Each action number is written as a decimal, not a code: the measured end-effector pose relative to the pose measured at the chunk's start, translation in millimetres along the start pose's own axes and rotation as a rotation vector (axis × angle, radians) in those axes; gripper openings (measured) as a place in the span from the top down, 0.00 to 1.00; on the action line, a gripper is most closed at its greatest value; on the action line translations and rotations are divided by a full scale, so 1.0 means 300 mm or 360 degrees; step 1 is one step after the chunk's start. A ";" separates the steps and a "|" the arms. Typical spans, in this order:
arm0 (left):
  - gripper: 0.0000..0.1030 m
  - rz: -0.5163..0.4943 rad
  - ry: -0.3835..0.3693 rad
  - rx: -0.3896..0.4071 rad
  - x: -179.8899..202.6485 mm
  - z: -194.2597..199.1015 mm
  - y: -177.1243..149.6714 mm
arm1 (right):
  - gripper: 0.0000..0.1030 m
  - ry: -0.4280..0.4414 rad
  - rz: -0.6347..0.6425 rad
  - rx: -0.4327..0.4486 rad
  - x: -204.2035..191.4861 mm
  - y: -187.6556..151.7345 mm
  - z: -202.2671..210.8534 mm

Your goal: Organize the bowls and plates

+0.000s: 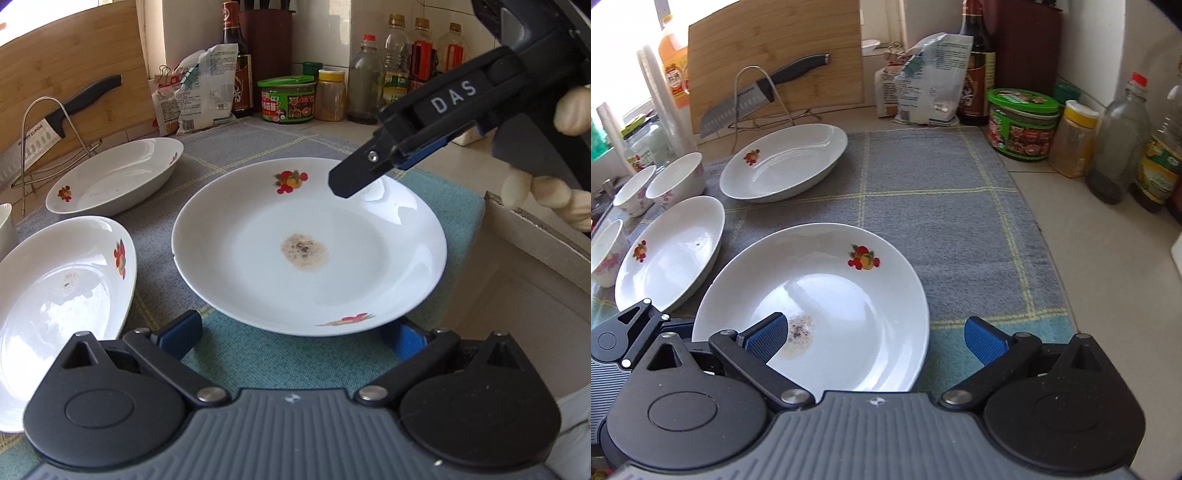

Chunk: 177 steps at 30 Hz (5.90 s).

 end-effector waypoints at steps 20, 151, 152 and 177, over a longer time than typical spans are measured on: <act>0.01 -0.0127 -0.0053 0.0016 0.017 -0.005 0.019 | 0.00 0.0591 0.0288 -0.0214 0.004 0.074 -0.141; 0.01 0.0343 0.0381 0.0168 -0.140 0.236 0.097 | 0.00 0.0466 0.0584 0.0185 -0.212 0.268 -0.080; 0.01 0.0357 0.0388 0.0168 -0.152 0.251 0.081 | 0.00 0.0475 0.0576 0.0164 -0.233 0.252 -0.082; 0.01 0.0356 0.0333 0.0019 -0.386 0.305 -0.266 | 0.00 0.0396 0.0433 -0.0142 -0.536 0.040 -0.170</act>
Point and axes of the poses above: each gripper's, at about its wrist camera, not at the fingertips, and z roughly against the way its jaws point, x to its right, y to its top, the point moved 6 cm from there along -z, roughly the way its jaws point, and after that the axes turned 7 degrees about -y, right-handed, at the moved point
